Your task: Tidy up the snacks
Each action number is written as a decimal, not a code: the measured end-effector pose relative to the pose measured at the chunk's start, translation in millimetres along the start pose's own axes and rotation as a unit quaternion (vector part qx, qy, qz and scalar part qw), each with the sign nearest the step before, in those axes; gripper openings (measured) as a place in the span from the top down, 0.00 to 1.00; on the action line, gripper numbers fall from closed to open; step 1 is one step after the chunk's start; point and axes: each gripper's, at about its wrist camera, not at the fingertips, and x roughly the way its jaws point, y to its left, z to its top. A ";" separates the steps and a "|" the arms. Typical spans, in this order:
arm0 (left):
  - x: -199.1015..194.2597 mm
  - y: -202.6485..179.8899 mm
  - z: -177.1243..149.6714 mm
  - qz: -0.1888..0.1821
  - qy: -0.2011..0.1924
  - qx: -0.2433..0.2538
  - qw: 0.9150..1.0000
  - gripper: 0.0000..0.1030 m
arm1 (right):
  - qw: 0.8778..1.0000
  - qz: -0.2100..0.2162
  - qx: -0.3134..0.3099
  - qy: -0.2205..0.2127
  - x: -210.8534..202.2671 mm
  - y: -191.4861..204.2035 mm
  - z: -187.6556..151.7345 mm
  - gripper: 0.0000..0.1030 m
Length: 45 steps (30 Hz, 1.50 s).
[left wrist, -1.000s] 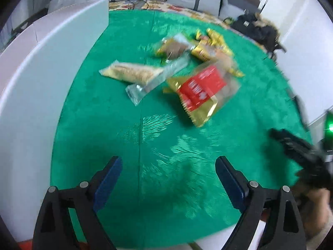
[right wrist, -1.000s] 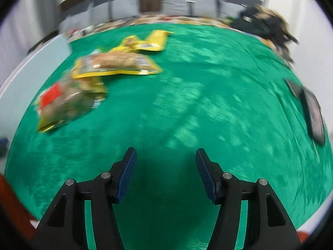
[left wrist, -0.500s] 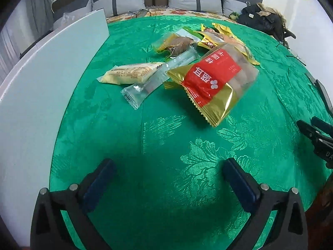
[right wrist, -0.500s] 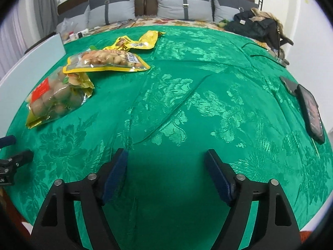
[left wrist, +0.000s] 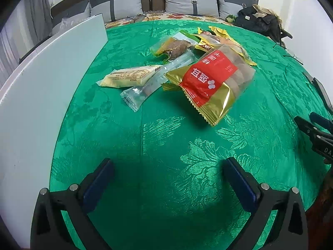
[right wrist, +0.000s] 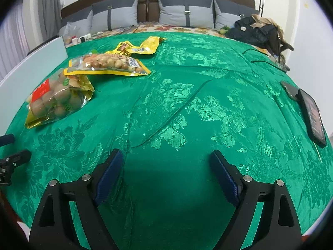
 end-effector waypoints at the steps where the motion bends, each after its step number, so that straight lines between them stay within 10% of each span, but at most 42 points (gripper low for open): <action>1: -0.1 0.1 -0.2 0.000 -0.001 0.000 1.000 0.00 | 1.000 0.000 0.000 0.000 0.0 0.1 0.0 0.14; 27: -3.0 2.7 0.7 -0.014 0.008 0.001 1.000 0.00 | 1.000 0.001 0.000 -0.001 0.4 0.3 -0.8 0.14; 39: -6.9 77.8 79.6 -0.079 0.006 -0.189 0.979 0.00 | 1.000 0.001 0.000 -0.001 0.8 0.7 -1.3 0.14; 45: 48.1 84.3 116.6 -0.013 0.075 -0.196 0.978 0.13 | 1.000 0.001 0.001 -0.001 0.8 0.8 -1.5 0.14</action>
